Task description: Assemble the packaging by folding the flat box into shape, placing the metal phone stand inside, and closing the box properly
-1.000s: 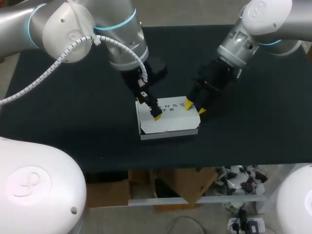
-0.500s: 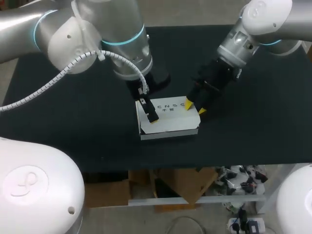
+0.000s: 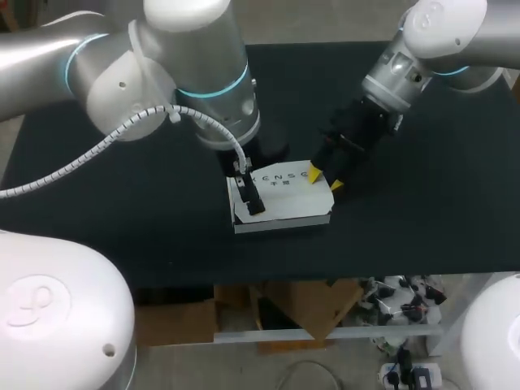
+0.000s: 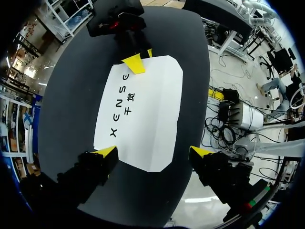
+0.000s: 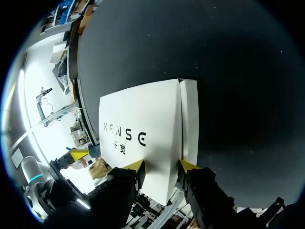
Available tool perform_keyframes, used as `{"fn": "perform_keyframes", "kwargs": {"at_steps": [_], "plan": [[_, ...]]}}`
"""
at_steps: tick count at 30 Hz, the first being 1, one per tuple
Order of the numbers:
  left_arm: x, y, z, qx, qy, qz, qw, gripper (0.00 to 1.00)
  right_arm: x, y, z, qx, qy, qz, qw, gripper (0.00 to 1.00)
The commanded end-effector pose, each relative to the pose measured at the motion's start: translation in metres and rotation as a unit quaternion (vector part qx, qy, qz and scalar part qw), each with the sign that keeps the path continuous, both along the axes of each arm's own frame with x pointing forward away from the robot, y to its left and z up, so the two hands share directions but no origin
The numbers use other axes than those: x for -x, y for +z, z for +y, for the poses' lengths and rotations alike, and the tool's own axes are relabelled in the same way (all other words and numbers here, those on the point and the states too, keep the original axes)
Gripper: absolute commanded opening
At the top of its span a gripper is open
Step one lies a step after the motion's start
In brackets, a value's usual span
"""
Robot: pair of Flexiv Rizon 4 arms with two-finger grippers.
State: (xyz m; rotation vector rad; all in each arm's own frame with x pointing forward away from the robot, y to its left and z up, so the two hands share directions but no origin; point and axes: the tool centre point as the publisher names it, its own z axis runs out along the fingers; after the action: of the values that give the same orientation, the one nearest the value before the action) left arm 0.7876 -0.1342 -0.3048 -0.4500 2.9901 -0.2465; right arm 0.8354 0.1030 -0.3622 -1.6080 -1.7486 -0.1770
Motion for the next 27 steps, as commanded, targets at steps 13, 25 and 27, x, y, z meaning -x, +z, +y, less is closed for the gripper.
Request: {"fn": "perform_keyframes", "kwargs": {"at_steps": [13, 25, 27], "plan": [[-0.002, -0.017, -0.004, -0.008, 0.011, -0.047, 0.999, 1.00, 0.000, -0.001, 0.000, -0.001, 0.000, 0.000, 1.000, 0.47], [-0.009, -0.022, -0.004, -0.018, 0.013, -0.069, 0.997, 1.00, 0.000, -0.001, 0.000, -0.001, 0.000, 0.000, 1.000, 0.46], [-0.010, -0.023, -0.004, -0.019, 0.013, -0.072, 0.997, 1.00, 0.000, -0.001, 0.000, -0.001, 0.000, 0.000, 1.000, 0.46]]}}
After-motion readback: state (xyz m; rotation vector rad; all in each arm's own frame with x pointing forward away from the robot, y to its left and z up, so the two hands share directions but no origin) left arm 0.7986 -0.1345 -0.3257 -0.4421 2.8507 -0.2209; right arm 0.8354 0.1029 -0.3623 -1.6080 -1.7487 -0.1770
